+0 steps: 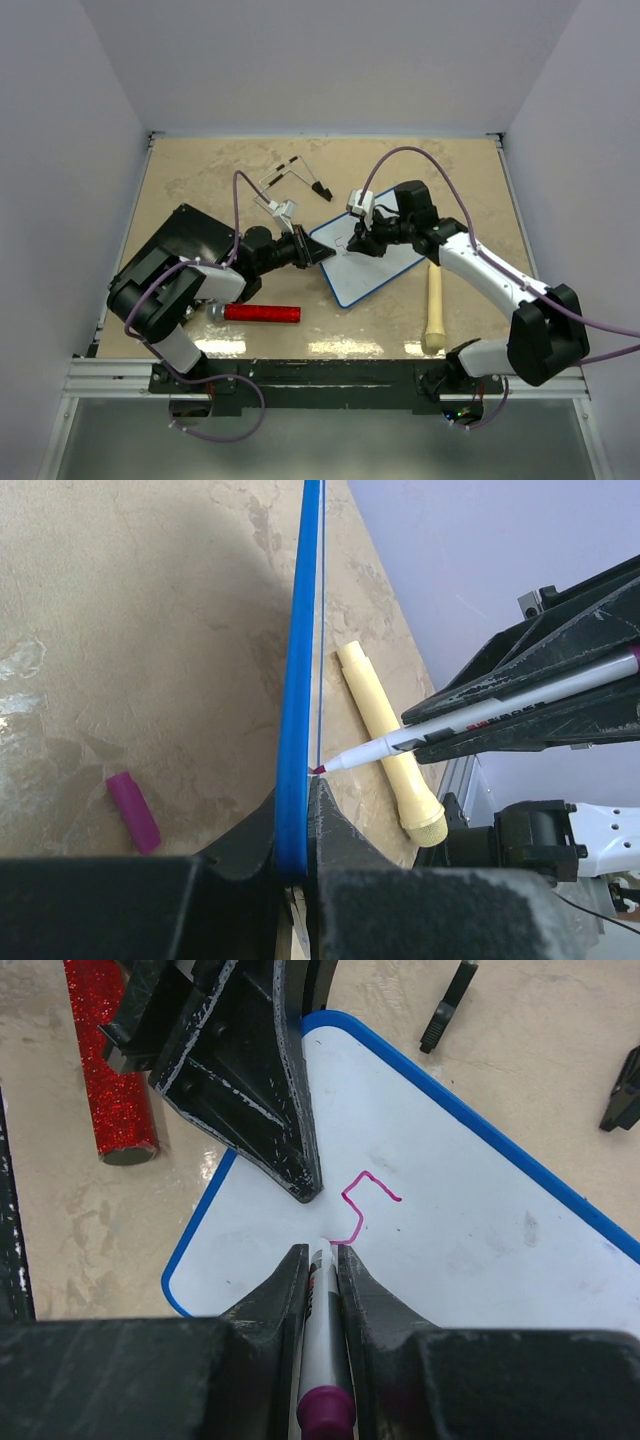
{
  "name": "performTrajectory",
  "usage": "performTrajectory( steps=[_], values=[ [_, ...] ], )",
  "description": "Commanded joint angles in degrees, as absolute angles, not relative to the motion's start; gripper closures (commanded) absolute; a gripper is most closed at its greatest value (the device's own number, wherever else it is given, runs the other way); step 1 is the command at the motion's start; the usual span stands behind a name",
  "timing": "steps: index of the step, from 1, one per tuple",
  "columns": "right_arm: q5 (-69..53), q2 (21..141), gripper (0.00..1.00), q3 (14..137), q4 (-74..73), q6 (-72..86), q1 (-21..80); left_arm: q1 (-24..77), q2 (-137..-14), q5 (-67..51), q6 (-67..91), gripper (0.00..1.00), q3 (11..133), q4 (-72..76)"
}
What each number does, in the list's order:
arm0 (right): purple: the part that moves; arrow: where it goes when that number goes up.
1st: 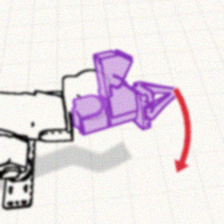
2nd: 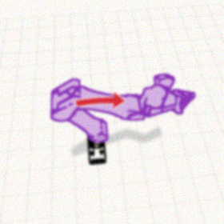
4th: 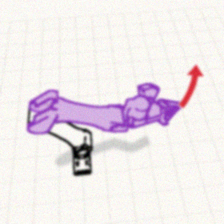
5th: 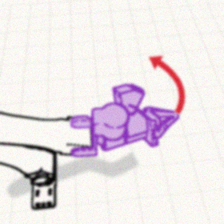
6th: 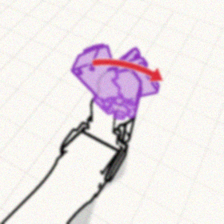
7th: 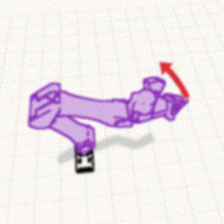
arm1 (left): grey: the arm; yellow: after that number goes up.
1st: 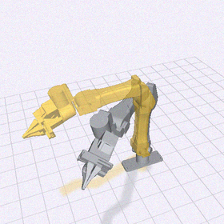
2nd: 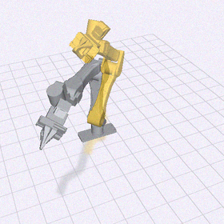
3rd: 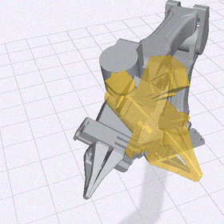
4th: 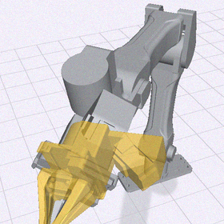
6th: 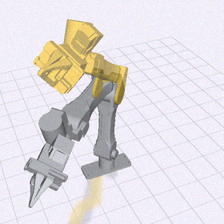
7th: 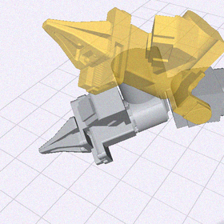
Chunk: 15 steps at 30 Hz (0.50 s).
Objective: Write a sentence on the whiteboard
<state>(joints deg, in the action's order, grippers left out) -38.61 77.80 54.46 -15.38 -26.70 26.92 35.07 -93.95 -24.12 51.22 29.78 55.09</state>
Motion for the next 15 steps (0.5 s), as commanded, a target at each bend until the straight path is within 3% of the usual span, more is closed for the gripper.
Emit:
performTrajectory(
  steps=[1,15],
  values=[
    [-40.07,79.1,1.0,56.69,-14.42,-26.72,26.89,35.86,-92.29,-24.96,48.78,1.0,30.59,61.17],
    [-46.84,74.19,1.0,58.97,-15.12,-25.31,24.26,35.86,-93.07,-24.87,48.87,1.0,29.79,62.14]
  ],
)
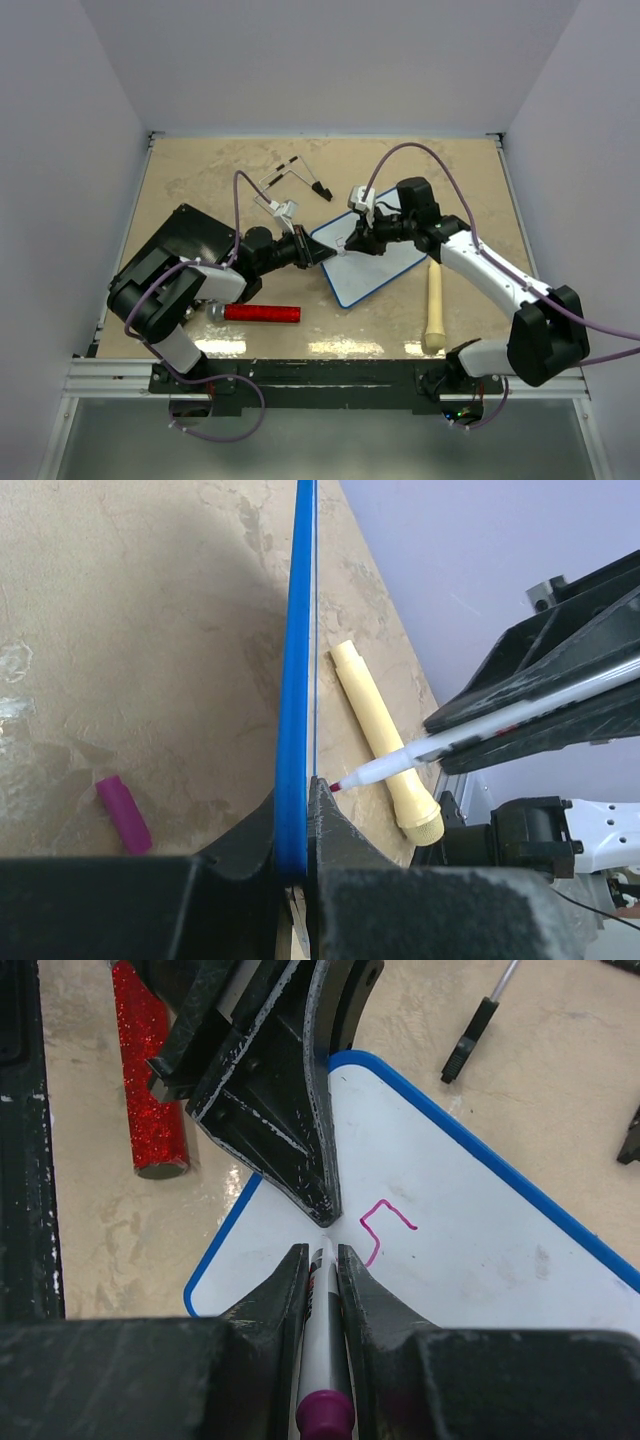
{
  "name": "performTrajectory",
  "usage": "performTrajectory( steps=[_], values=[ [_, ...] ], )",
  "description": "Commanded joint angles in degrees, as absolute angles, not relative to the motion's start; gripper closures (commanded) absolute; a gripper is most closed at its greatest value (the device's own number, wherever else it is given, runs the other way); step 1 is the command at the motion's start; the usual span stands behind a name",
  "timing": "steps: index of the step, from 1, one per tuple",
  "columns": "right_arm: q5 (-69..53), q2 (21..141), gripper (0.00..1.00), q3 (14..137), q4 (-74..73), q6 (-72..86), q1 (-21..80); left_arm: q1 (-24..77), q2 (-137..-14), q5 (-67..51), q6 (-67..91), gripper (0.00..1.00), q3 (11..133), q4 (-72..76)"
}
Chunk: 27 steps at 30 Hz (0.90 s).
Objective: Write a sentence on the whiteboard
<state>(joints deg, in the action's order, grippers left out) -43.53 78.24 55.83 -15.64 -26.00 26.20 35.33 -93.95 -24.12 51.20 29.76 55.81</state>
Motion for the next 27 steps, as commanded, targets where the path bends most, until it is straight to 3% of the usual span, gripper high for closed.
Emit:
performTrajectory(
  steps=[1,7,27],
  values=[
    [-46.76,73.4,1.0,58.63,-15.03,-25.23,22.95,35.86,-93.16,-24.79,48.87,1.0,29.62,62.31],
    [-47.72,73.04,1.0,57.57,-14.94,-26.62,17.06,35.86,-93.95,-25.05,48.87,1.0,29.79,62.67],
    [-52.48,73.92,1.0,57.22,-16.7,-32.69,17.23,35.86,-93.78,-25.14,48.16,1.0,29.0,62.23]
  ],
)
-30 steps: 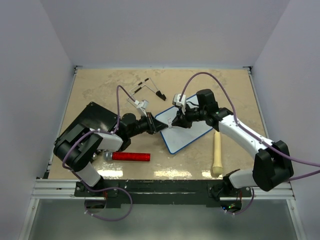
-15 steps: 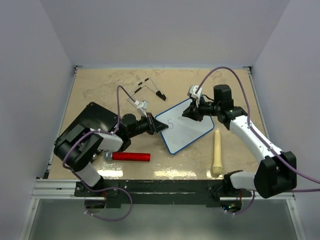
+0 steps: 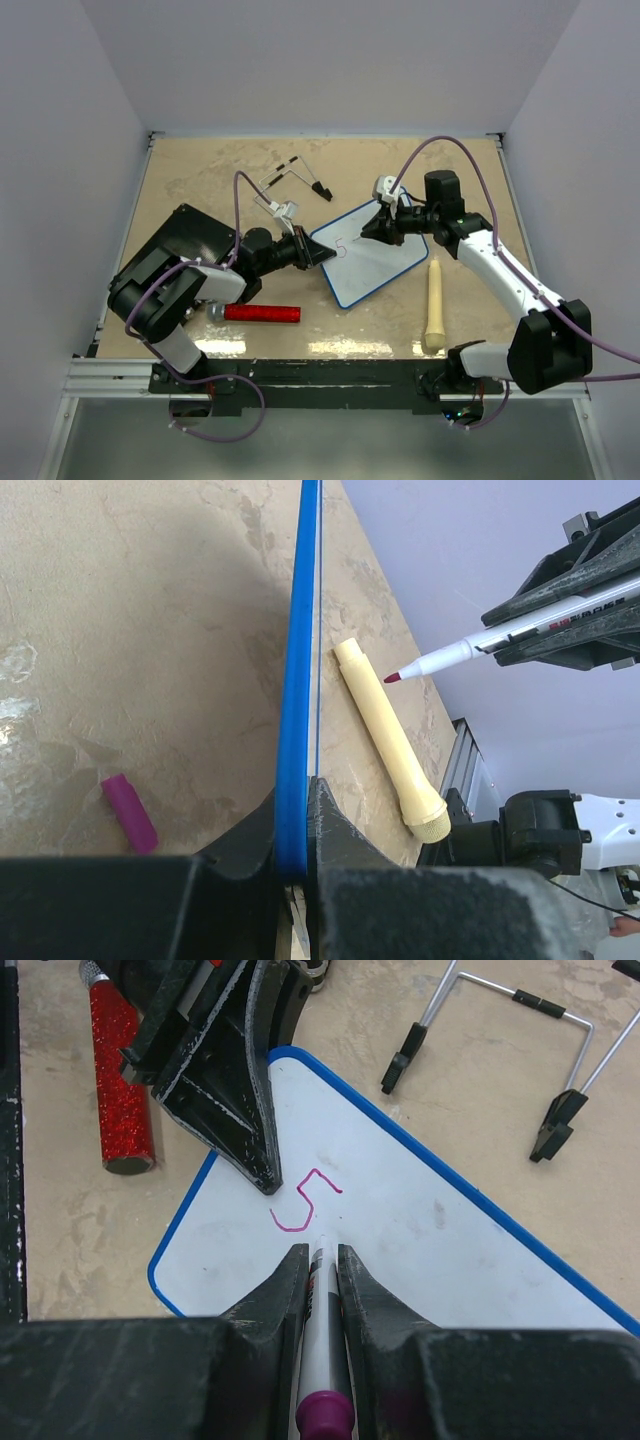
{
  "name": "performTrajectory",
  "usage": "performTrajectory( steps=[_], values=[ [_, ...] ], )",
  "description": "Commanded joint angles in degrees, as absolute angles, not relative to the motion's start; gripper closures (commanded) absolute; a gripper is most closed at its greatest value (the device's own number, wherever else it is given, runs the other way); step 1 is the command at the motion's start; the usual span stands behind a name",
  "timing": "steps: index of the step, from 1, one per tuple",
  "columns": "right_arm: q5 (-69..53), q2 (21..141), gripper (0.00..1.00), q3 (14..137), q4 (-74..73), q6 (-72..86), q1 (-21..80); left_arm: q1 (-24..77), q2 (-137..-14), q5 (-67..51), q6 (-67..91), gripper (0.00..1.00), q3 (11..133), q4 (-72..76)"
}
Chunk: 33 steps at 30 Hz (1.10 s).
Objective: Write a sentence on the whiteboard
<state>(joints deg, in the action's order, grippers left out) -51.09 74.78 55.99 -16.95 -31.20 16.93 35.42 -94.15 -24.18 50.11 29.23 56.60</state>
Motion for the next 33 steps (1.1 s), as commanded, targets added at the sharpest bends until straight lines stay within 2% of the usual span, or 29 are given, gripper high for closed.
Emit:
performTrajectory(
  steps=[1,33],
  values=[
    [-52.21,74.0,1.0,57.3,-16.61,-33.04,17.31,35.86,-93.78,-25.22,48.16,1.0,29.0,62.14],
    [-42.28,76.99,1.0,55.81,-11.43,-28.74,23.38,35.95,-92.99,-24.96,48.08,1.0,28.74,61.88]
  ],
)
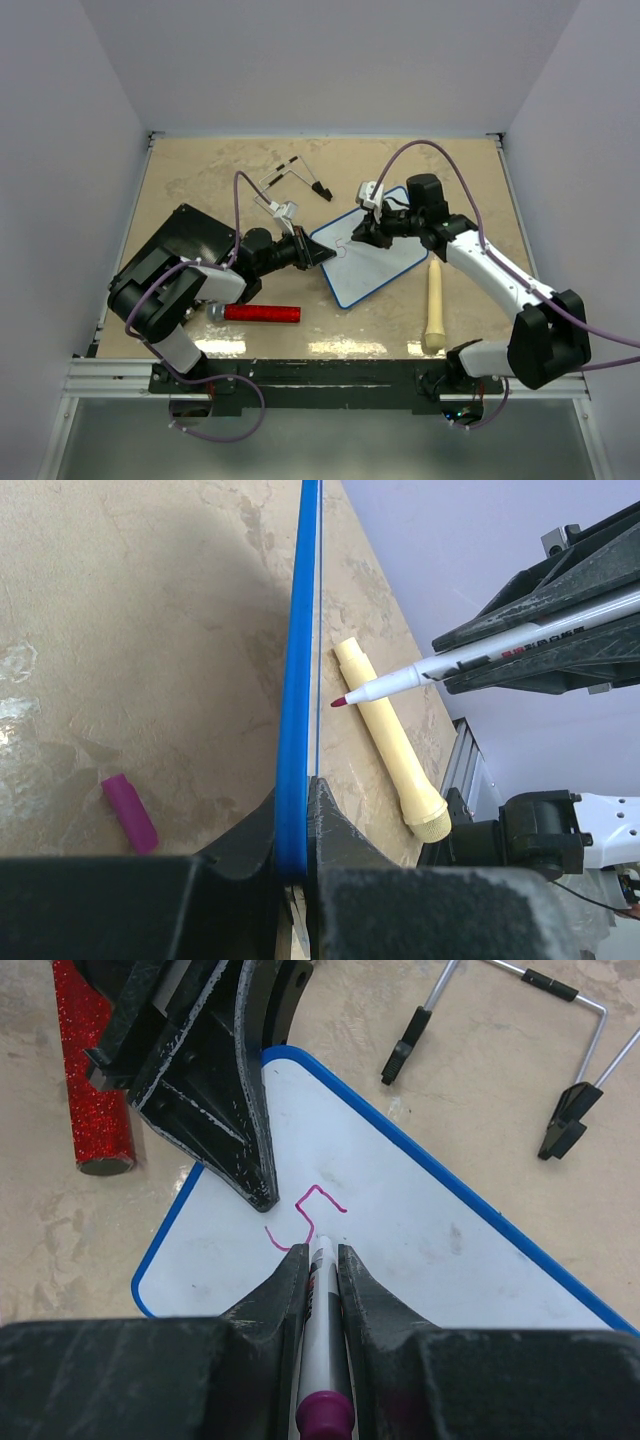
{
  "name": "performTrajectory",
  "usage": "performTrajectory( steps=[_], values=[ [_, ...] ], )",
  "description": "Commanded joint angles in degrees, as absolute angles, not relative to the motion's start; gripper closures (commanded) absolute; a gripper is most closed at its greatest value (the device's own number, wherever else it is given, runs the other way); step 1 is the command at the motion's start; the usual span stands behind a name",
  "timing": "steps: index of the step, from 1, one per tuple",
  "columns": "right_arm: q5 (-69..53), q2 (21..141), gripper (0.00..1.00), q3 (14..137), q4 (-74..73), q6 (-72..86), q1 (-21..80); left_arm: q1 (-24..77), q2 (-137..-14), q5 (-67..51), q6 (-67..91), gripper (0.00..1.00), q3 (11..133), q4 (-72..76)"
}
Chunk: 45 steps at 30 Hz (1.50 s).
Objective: Write a sentence on the whiteboard
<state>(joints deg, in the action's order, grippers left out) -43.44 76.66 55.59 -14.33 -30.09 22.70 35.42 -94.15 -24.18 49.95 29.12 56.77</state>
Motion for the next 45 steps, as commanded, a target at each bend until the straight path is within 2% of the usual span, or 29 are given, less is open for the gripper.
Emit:
performTrajectory(
  steps=[1,26,32,38,45],
  values=[
    [-42.1,77.25,1.0,55.9,-11.25,-28.65,23.47,35.95,-92.99,-24.96,48.08,1.0,28.74,61.96],
    [-30.59,76.73,1.0,55.72,-8.97,-24.7,23.82,35.95,-92.9,-25.05,47.73,1.0,28.48,61.96],
    [-30.5,76.29,1.0,56.07,-8.53,-24.43,23.82,35.95,-93.25,-25.22,47.81,1.0,28.65,61.88],
    [-36.47,75.5,1.0,56.16,-9.23,-26.02,23.73,35.95,-93.51,-25.31,47.9,1.0,28.83,61.87],
    [-35.95,76.11,1.0,57.48,-7.12,-24.52,23.82,35.95,-93.87,-25.49,47.99,1.0,29.09,62.05]
  ],
)
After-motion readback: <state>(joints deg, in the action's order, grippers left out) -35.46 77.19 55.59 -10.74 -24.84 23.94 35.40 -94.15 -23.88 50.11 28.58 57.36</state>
